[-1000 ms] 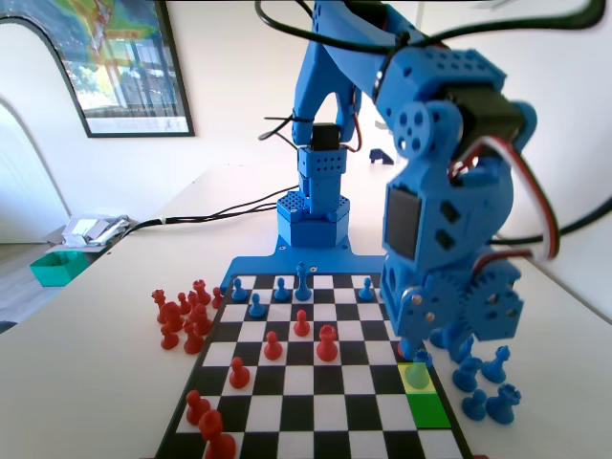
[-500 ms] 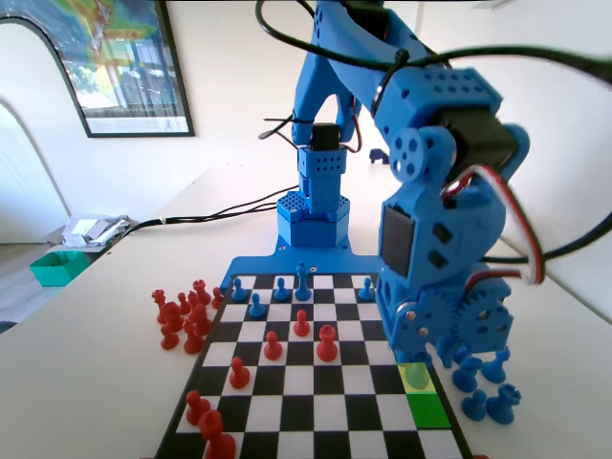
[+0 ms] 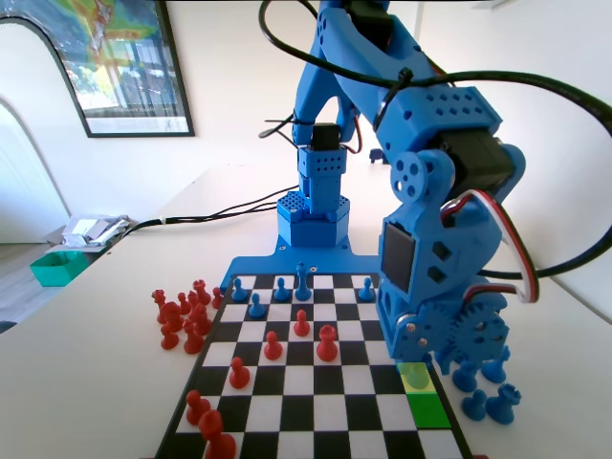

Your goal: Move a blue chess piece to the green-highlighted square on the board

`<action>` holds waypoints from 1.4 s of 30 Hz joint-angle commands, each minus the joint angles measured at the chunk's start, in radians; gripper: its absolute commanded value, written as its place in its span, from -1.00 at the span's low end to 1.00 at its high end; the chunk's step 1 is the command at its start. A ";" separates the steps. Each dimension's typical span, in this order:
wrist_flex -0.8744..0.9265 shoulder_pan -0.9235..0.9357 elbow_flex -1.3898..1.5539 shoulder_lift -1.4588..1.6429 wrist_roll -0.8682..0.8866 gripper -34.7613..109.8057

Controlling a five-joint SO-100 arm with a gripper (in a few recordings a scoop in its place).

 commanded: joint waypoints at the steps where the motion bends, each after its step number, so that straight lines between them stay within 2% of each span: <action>1: -0.002 -0.020 -0.011 0.035 -0.018 -0.36; 11: -0.002 -0.023 -0.012 0.035 -0.025 -0.51; 29: 0.094 0.008 -0.178 0.095 0.037 -0.51; 42: 0.063 0.046 -0.224 0.020 0.025 -0.51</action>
